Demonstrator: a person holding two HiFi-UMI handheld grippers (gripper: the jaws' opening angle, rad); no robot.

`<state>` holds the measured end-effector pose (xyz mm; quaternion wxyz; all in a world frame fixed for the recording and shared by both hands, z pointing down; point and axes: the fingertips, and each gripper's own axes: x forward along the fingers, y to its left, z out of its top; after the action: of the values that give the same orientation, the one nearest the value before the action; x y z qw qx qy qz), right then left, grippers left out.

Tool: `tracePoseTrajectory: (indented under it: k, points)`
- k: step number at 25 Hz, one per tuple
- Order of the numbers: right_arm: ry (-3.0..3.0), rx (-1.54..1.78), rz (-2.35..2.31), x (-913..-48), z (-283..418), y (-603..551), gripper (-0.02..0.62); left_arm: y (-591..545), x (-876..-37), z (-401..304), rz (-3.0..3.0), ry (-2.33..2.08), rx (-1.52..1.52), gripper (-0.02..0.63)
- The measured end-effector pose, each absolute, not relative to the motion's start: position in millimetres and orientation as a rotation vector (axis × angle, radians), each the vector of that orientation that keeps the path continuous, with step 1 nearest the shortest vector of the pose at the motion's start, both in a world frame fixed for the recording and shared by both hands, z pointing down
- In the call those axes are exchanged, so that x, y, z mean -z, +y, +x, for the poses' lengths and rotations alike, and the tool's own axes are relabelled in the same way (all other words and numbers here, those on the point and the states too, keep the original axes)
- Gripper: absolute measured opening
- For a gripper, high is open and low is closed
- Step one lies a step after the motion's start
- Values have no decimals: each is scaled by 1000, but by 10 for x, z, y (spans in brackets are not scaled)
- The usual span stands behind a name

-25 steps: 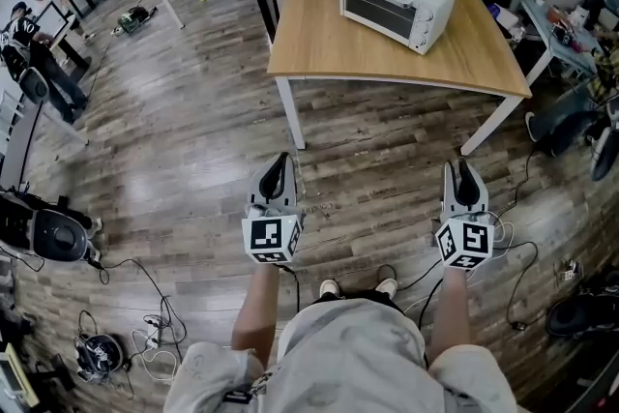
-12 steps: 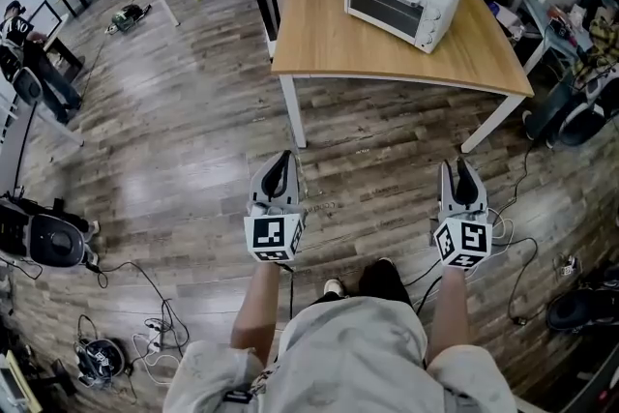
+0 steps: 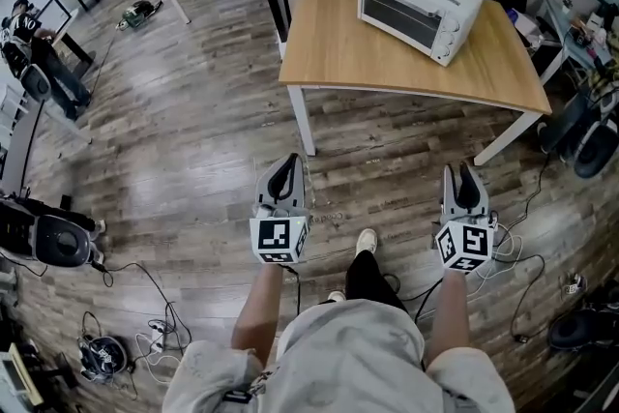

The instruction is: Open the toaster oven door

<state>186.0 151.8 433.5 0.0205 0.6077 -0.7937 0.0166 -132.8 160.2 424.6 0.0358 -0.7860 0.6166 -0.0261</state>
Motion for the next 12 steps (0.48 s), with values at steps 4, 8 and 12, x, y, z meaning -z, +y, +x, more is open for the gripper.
tracePoseTrajectory:
  k: [4,8,12]
  points:
    - [-2468,-84,1888,-4400,1939,1078,127,1163,-4280,-1231,-2415,1894,114,14]
    - [-2466,-121,1887,-4457,2083,625,127,673,-4279,-1076,-2418,1894,131,14]
    - [-2453,-165,1897,-4523,2280,171,127,203,-4286,-901,-2429,1895,143,14]
